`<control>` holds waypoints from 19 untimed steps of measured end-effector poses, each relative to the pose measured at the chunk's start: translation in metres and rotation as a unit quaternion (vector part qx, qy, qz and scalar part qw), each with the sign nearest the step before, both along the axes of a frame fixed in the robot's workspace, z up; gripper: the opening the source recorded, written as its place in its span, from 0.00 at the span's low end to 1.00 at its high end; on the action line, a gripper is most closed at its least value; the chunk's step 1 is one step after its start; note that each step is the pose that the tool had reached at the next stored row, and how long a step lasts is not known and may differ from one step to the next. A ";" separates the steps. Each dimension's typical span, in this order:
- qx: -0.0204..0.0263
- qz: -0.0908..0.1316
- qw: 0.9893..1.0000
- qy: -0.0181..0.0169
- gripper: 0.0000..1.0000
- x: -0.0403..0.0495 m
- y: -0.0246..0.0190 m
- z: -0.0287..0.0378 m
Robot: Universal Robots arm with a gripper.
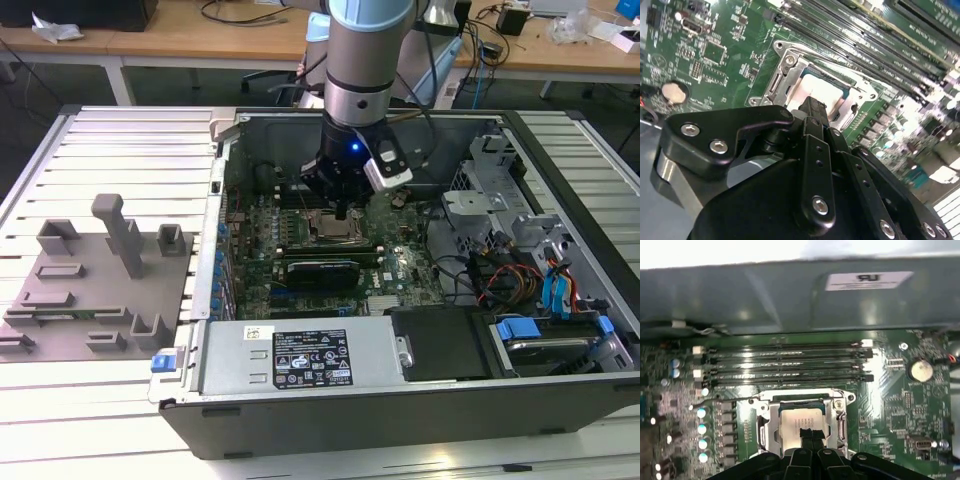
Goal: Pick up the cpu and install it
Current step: 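Close the cpu cover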
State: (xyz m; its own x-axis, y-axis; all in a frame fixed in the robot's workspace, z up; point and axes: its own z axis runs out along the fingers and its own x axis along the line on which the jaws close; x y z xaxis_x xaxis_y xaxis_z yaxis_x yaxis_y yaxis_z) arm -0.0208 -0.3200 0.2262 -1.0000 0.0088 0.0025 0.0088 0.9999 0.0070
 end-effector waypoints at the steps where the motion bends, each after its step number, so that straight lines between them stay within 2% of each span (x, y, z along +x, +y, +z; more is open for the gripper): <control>1: -0.002 0.008 1.000 0.001 0.11 0.0000 0.0000 -0.0001; 3: -0.006 0.020 1.000 0.002 0.11 0.0000 0.0000 -0.0001; 9: -0.007 0.022 1.000 0.003 0.11 0.0000 0.0000 -0.0001; 11: -0.007 0.022 1.000 0.001 0.11 -0.0011 0.0000 -0.0002; 16: -0.007 0.022 1.000 -0.016 0.11 -0.0126 0.0000 -0.0016; 17: -0.007 0.022 1.000 -0.021 0.11 -0.0164 0.0000 -0.0022; 19: -0.007 0.022 0.999 -0.027 0.11 -0.0210 0.0000 -0.0025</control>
